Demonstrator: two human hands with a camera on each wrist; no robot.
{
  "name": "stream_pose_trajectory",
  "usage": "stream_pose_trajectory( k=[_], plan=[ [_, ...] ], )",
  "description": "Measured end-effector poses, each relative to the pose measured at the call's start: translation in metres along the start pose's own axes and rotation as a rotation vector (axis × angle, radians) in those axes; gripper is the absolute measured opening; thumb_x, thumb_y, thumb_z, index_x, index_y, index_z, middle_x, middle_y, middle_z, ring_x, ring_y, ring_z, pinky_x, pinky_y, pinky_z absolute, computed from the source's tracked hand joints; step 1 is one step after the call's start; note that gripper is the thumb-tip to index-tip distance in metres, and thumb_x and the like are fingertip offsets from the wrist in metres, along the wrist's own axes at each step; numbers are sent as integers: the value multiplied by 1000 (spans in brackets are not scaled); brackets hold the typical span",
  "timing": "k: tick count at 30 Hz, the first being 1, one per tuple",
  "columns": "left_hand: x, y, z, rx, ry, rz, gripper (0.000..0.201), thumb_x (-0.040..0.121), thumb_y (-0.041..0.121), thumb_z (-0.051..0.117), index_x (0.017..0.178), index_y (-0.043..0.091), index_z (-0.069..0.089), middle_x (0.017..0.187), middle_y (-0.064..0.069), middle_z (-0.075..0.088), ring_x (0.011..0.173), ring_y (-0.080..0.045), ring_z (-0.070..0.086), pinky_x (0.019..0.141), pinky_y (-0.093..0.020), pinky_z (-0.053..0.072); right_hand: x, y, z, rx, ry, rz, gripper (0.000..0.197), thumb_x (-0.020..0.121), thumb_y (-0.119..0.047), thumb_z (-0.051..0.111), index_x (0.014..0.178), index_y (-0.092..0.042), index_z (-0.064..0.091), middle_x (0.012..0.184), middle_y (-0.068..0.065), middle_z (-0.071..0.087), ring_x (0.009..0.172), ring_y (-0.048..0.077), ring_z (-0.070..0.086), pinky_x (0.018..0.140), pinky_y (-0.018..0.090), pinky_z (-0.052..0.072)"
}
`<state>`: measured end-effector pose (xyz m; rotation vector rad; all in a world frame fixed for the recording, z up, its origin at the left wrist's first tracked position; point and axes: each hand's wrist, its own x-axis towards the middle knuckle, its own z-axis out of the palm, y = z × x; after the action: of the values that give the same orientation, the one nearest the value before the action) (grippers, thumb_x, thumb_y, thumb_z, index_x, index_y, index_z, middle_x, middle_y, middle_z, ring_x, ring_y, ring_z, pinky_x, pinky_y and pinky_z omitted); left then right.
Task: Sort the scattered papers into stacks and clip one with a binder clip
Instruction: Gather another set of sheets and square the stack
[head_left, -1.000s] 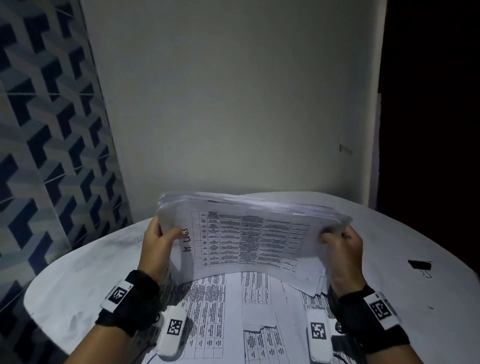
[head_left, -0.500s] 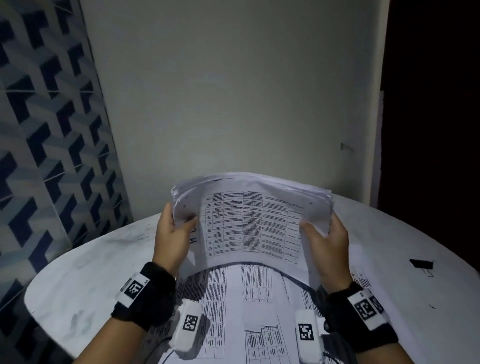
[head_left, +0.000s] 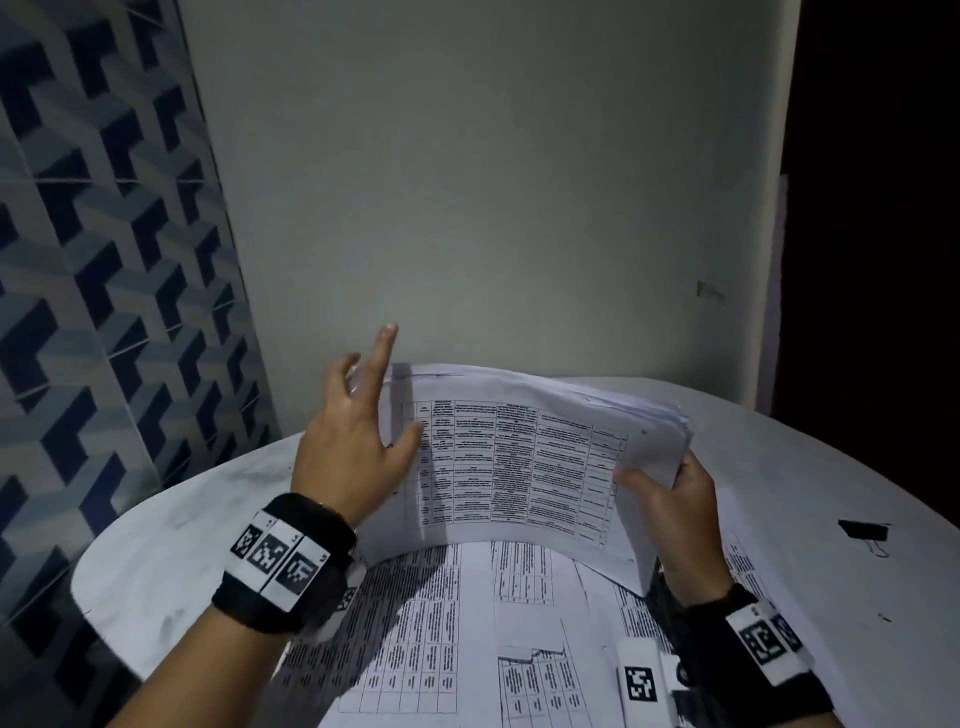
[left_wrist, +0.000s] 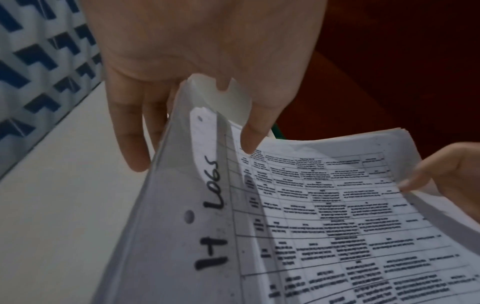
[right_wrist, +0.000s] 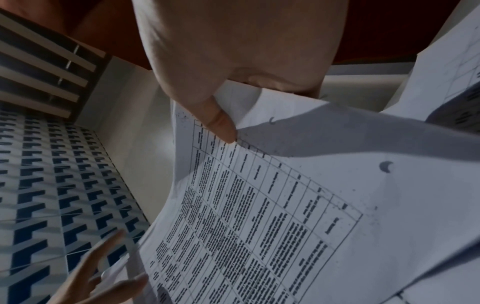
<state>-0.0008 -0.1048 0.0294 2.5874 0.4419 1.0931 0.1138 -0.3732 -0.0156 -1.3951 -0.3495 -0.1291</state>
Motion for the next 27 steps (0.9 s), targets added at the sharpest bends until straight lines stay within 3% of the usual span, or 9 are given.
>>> stream_pose_trajectory(
  k=[3,7,10,13,17,20,23,25,27],
  plan=[
    [0,-2,1,79,13,-13,72,87,50,67,151,38,35,157,-10,30,113,-36,64,84,-45,57,0,2,-2,-16,2,-20,39,87,10,67,104,-25,69,87,-22,76,80,-4,72,67,12,52],
    [-4,-3,1,37,43,-24,83,87,47,68,157,39,22,156,-11,32,103,-32,66,77,-43,59,2,5,-3,-16,3,-24,39,86,9,68,107,-24,69,90,-19,77,83,-3,72,73,15,51],
    [-5,-2,0,29,68,-16,68,87,45,68,149,33,42,156,-9,33,115,-33,62,84,-44,57,2,6,-4,-4,-5,-28,39,87,10,68,106,-25,69,89,-20,77,81,-5,71,67,8,52],
    [-7,-2,-1,-13,81,-31,76,89,43,68,155,36,30,156,-9,33,101,-22,61,79,-42,57,2,6,-5,-5,-7,-23,40,87,9,67,104,-27,69,89,-21,77,82,-4,72,67,9,52],
    [-9,-1,-2,-2,68,-24,66,88,42,68,149,37,41,156,-8,35,113,-30,62,83,-43,57,3,7,-4,-2,-7,-22,39,86,9,68,107,-24,70,92,-16,77,86,0,72,67,8,52],
    [-12,-3,-2,-52,68,6,87,87,36,72,157,41,20,151,-7,38,104,-22,61,79,-37,55,4,8,-6,4,-9,-15,39,86,9,67,106,-25,69,92,-16,77,85,-1,72,67,8,52],
    [-15,-9,4,-489,60,-178,94,83,10,75,155,37,21,143,0,43,116,-12,55,92,-33,49,5,10,-7,12,-8,0,41,85,12,62,104,-23,70,92,-14,78,87,2,73,70,14,53],
    [-13,-18,12,-902,44,-392,69,84,-6,67,143,19,41,127,-2,59,111,-22,64,85,-29,53,8,14,-8,31,17,22,40,84,15,57,102,-19,71,93,-9,77,91,8,72,74,21,55],
    [-12,-29,20,-1081,-4,-548,36,87,-7,60,121,5,60,107,-5,72,112,-37,65,77,-30,53,14,19,-10,60,30,61,38,83,13,54,101,-15,72,100,1,76,99,18,70,84,33,57]
  ],
)
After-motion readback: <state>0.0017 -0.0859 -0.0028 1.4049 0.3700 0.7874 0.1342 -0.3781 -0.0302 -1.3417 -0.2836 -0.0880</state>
